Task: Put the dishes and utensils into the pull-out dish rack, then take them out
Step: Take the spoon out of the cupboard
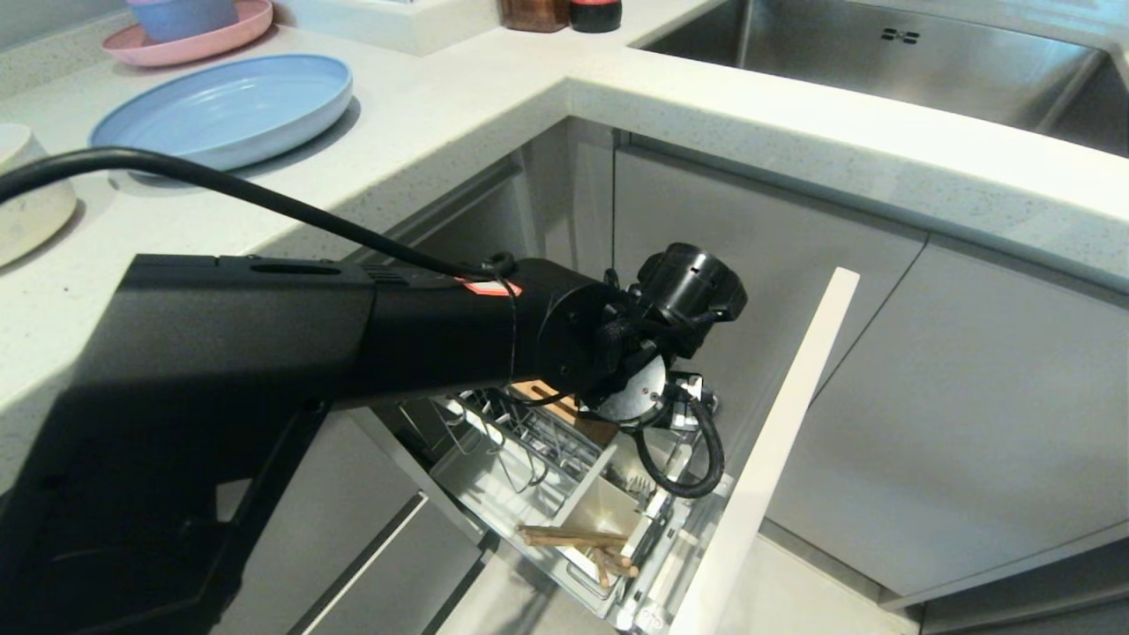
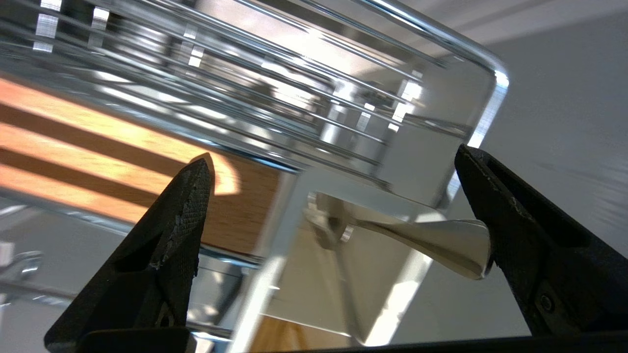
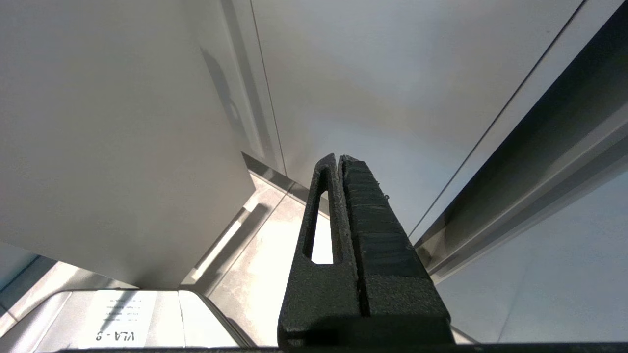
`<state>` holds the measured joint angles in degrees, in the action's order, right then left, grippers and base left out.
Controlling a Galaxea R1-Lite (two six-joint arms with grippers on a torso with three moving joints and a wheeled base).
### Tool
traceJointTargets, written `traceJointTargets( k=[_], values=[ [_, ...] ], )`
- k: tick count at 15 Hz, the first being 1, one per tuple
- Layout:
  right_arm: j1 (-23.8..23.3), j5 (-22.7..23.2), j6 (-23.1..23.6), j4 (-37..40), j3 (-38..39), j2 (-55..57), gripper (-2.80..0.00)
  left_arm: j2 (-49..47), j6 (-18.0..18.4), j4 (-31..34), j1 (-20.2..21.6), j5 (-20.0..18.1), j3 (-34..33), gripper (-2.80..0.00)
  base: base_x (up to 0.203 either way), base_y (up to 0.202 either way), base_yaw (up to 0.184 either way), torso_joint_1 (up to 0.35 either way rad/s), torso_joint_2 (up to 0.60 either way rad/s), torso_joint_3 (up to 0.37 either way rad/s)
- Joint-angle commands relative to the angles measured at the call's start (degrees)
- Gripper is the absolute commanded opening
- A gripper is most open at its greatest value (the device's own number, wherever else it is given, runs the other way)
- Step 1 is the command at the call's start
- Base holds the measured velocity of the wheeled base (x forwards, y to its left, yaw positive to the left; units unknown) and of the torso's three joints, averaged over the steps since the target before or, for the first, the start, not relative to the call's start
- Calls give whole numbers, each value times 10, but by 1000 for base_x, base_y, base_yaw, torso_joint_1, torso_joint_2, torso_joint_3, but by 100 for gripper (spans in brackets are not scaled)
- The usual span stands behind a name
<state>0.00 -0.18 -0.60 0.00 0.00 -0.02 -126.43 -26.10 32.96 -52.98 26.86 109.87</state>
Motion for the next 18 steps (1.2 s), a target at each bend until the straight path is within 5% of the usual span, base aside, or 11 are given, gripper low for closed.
traceJointTargets(
  k=[1,10,14,18],
  values=[
    [0,0,0,0,1,0,-280,2,0,3,0,23,0,0,0,0,0,0,0,0],
    [0,0,0,0,1,0,-280,5,1,39,-1,118,0,0,0,0,0,0,0,0],
    [0,0,0,0,1,0,-280,9,-3,35,-9,113,3,0,0,0,0,0,0,0],
    [0,0,0,0,1,0,-280,18,-5,35,-21,52,3,0,0,0,0,0,0,0]
  ],
)
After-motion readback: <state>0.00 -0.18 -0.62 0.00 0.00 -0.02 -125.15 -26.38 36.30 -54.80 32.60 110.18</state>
